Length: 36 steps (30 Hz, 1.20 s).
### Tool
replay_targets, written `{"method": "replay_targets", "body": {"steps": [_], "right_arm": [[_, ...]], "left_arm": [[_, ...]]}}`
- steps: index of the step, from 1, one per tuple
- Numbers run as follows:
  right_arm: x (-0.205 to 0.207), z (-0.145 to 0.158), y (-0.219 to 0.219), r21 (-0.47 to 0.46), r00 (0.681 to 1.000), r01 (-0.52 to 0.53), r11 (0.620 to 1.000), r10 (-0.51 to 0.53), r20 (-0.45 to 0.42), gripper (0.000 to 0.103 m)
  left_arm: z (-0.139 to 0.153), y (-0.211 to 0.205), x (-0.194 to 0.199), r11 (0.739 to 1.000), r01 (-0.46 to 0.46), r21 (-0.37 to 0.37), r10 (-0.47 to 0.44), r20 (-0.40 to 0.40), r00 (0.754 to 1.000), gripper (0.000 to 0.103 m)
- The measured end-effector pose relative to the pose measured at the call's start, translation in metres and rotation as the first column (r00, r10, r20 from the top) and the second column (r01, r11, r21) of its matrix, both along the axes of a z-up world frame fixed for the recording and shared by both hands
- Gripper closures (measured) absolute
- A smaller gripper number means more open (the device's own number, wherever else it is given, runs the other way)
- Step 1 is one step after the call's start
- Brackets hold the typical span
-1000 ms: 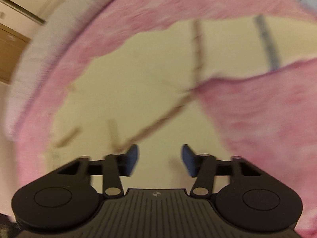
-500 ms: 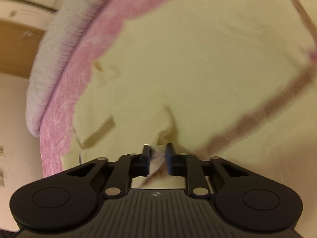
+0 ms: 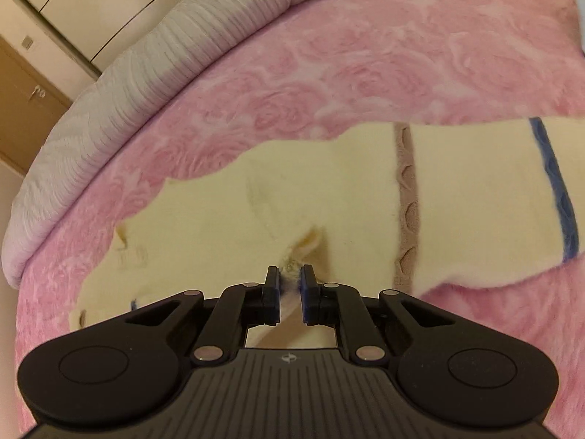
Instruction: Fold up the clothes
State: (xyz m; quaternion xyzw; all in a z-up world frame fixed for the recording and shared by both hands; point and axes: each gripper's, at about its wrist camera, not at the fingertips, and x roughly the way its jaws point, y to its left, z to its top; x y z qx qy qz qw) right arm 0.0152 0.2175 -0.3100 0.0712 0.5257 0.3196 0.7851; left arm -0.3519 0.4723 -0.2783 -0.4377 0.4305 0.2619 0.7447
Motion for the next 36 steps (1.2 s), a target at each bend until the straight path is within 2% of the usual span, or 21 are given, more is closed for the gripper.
{"method": "replay_targets", "body": {"steps": [3,5,9,11,14,16,17,19,23,25,27,29,30,32,33,34,35,36], "right_arm": [[-0.004,0.011,0.004,0.046,0.996,-0.046,0.998,0.042,0.075,0.091],[-0.002,0.013,0.001,0.025,0.994,-0.053,0.998,0.050,0.095,0.091],[0.016,-0.014,-0.013,-0.140,1.000,0.006,0.990,-0.006,0.000,0.086],[0.019,-0.012,-0.030,-0.106,0.999,0.051,0.993,-0.053,-0.013,0.077],[0.031,-0.008,-0.066,-0.102,0.990,0.127,0.987,-0.132,-0.043,0.075],[0.041,-0.010,-0.100,-0.106,0.973,0.204,0.973,-0.213,-0.085,0.067],[0.047,-0.011,-0.123,-0.114,0.956,0.263,0.958,-0.275,-0.107,0.067],[0.060,-0.016,-0.173,-0.110,0.893,0.410,0.906,-0.423,-0.154,0.066],[0.086,-0.023,-0.271,-0.034,0.721,0.665,0.746,-0.654,-0.229,0.062],[0.096,-0.024,-0.304,0.017,0.647,0.749,0.662,-0.726,-0.234,0.054],[0.105,-0.026,-0.332,0.070,0.578,0.811,0.581,-0.777,-0.249,0.050],[0.114,-0.035,-0.345,0.086,0.540,0.837,0.540,-0.792,-0.285,0.050],[0.118,-0.039,-0.352,0.093,0.522,0.849,0.520,-0.798,-0.302,0.050],[0.126,-0.045,-0.352,0.104,0.517,0.852,0.513,-0.797,-0.312,0.050],[0.131,-0.044,-0.349,0.093,0.526,0.846,0.524,-0.797,-0.297,0.056],[0.136,-0.041,-0.343,0.065,0.551,0.829,0.555,-0.792,-0.264,0.084],[0.142,-0.038,-0.338,0.037,0.576,0.811,0.584,-0.785,-0.231,0.093],[0.145,-0.033,-0.333,0.012,0.601,0.792,0.611,-0.775,-0.194,0.093]], "left_arm": [[-0.002,-0.005,0.006,1.000,0.019,0.000,-0.019,-0.016,1.000,0.074],[-0.004,-0.008,0.009,1.000,0.027,-0.006,-0.027,-0.027,0.999,0.074],[-0.007,-0.016,0.020,0.999,0.049,-0.013,-0.050,-0.046,0.998,0.074],[-0.006,-0.020,0.027,0.998,0.061,-0.012,-0.061,-0.050,0.997,0.074],[-0.008,-0.025,0.036,0.997,0.074,-0.013,-0.075,-0.065,0.995,0.074],[-0.010,-0.030,0.043,0.997,0.083,-0.010,-0.084,-0.083,0.993,0.074],[-0.010,-0.033,0.048,0.996,0.087,-0.007,-0.088,-0.089,0.992,0.074],[-0.009,-0.038,0.056,0.995,0.096,-0.005,-0.096,-0.094,0.991,0.074],[-0.007,-0.052,0.072,0.993,0.120,0.001,-0.120,-0.101,0.988,0.073],[-0.007,-0.056,0.080,0.991,0.130,0.002,-0.129,-0.104,0.986,0.073],[-0.008,-0.059,0.087,0.991,0.134,0.001,-0.133,-0.106,0.985,0.073],[-0.009,-0.061,0.095,0.991,0.136,0.000,-0.135,-0.107,0.985,0.073],[-0.008,-0.061,0.097,0.991,0.137,0.001,-0.136,-0.107,0.985,0.073],[-0.006,-0.061,0.099,0.990,0.139,0.007,-0.138,-0.109,0.985,0.072],[-0.005,-0.061,0.100,0.990,0.141,0.010,-0.139,-0.109,0.984,0.072],[-0.004,-0.061,0.101,0.990,0.142,0.013,-0.140,-0.110,0.984,0.072],[-0.003,-0.060,0.102,0.990,0.143,0.016,-0.141,-0.110,0.984,0.072],[-0.002,-0.059,0.101,0.990,0.140,0.019,-0.137,-0.110,0.984,0.072]]}}
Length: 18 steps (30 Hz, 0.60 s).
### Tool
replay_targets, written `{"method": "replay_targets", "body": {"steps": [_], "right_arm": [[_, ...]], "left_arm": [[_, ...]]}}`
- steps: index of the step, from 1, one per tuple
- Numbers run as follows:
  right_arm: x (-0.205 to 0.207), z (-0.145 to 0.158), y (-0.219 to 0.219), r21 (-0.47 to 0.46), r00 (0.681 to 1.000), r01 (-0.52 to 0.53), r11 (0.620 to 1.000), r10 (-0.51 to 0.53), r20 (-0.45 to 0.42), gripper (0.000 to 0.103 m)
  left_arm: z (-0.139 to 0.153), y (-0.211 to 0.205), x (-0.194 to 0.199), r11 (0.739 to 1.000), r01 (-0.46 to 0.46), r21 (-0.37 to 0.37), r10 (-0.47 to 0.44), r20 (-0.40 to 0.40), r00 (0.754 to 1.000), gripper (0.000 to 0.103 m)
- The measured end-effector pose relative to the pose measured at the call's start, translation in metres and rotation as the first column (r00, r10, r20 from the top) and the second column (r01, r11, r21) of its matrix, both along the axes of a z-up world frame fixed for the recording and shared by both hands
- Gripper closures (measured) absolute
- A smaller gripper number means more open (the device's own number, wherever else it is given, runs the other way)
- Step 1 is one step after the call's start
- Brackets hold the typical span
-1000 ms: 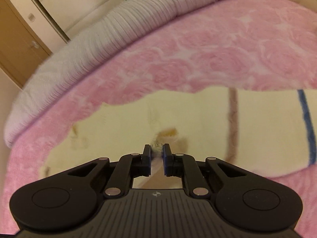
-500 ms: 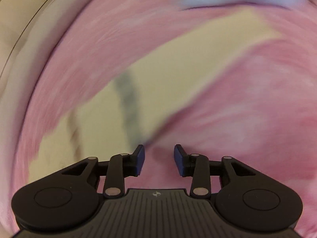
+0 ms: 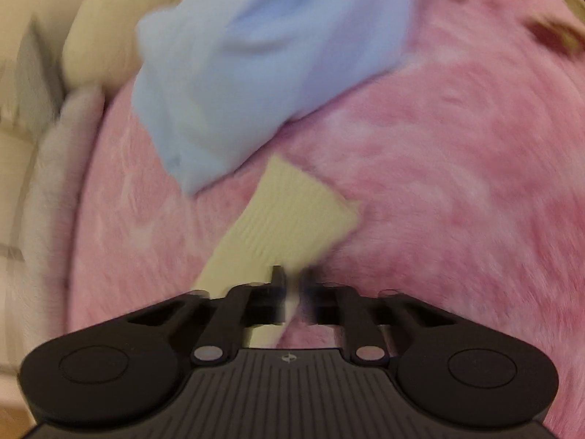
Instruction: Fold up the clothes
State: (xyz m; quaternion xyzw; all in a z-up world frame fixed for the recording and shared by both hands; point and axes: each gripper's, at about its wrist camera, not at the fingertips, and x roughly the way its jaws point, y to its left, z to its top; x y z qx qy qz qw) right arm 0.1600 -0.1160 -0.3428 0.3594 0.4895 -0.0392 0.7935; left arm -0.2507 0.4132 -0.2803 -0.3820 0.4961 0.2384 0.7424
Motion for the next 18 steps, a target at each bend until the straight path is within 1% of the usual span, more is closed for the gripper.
{"method": "replay_targets", "body": {"steps": [2,3,4,5,6,7,8,9,10,11,12,13,14,15,17,18], "right_arm": [[0.001,0.019,0.026,-0.098,0.997,-0.055,0.994,0.061,0.056,0.093],[-0.006,0.035,0.045,-0.131,0.984,-0.120,0.984,0.135,0.113,0.093],[-0.012,0.050,0.065,-0.168,0.963,-0.183,0.969,0.211,0.166,0.093],[-0.019,0.066,0.085,-0.209,0.933,-0.243,0.947,0.287,0.217,0.094],[-0.035,0.085,0.116,-0.272,0.872,-0.340,0.900,0.410,0.267,0.094],[-0.059,0.098,0.146,-0.318,0.798,-0.430,0.845,0.520,0.304,0.094],[-0.082,0.111,0.176,-0.368,0.709,-0.509,0.778,0.621,0.334,0.094],[-0.105,0.123,0.206,-0.419,0.608,-0.576,0.702,0.711,0.354,0.094],[-0.127,0.123,0.231,-0.415,0.534,-0.654,0.633,0.774,0.340,0.093],[-0.150,0.122,0.256,-0.409,0.453,-0.723,0.557,0.829,0.327,0.092],[-0.172,0.121,0.281,-0.402,0.369,-0.784,0.474,0.875,0.314,0.085],[-0.187,0.112,0.298,-0.387,0.321,-0.827,0.409,0.907,0.273,0.068],[-0.201,0.101,0.315,-0.372,0.270,-0.866,0.334,0.939,0.212,0.063],[-0.212,0.090,0.328,-0.366,0.228,-0.892,0.263,0.964,0.138,0.062],[-0.221,0.074,0.333,-0.347,0.195,-0.916,0.200,0.980,0.051,0.061],[-0.215,0.068,0.327,-0.337,0.218,-0.917,0.212,0.976,0.021,0.060]], "left_arm": [[0.002,0.004,-0.006,1.000,-0.016,0.004,0.016,0.006,1.000,0.072],[0.003,0.007,-0.010,1.000,-0.030,0.004,0.030,0.010,1.000,0.072],[0.004,0.010,-0.015,0.999,-0.046,0.004,0.046,0.013,0.999,0.072],[0.005,0.013,-0.020,0.998,-0.062,0.003,0.062,0.016,0.998,0.072],[0.005,0.016,-0.025,0.997,-0.079,0.002,0.079,0.018,0.997,0.072],[0.005,0.019,-0.032,0.995,-0.101,-0.001,0.101,0.020,0.995,0.072],[0.005,0.022,-0.039,0.992,-0.123,-0.005,0.123,0.022,0.992,0.072],[0.005,0.025,-0.045,0.990,-0.144,-0.010,0.144,0.024,0.989,0.072],[0.005,0.027,-0.051,0.986,-0.164,-0.015,0.164,0.026,0.986,0.072],[0.004,0.029,-0.056,0.983,-0.180,-0.022,0.181,0.030,0.983,0.072],[0.004,0.030,-0.061,0.981,-0.194,-0.031,0.195,0.035,0.980,0.072],[0.004,0.031,-0.066,0.978,-0.207,-0.039,0.208,0.039,0.977,0.072],[0.004,0.031,-0.069,0.975,-0.216,-0.047,0.218,0.044,0.975,0.072],[0.004,0.030,-0.070,0.974,-0.222,-0.055,0.225,0.049,0.973,0.072],[0.003,0.028,-0.074,0.970,-0.233,-0.070,0.237,0.059,0.970,0.072],[0.002,0.027,-0.075,0.968,-0.238,-0.078,0.243,0.064,0.968,0.072]]}}
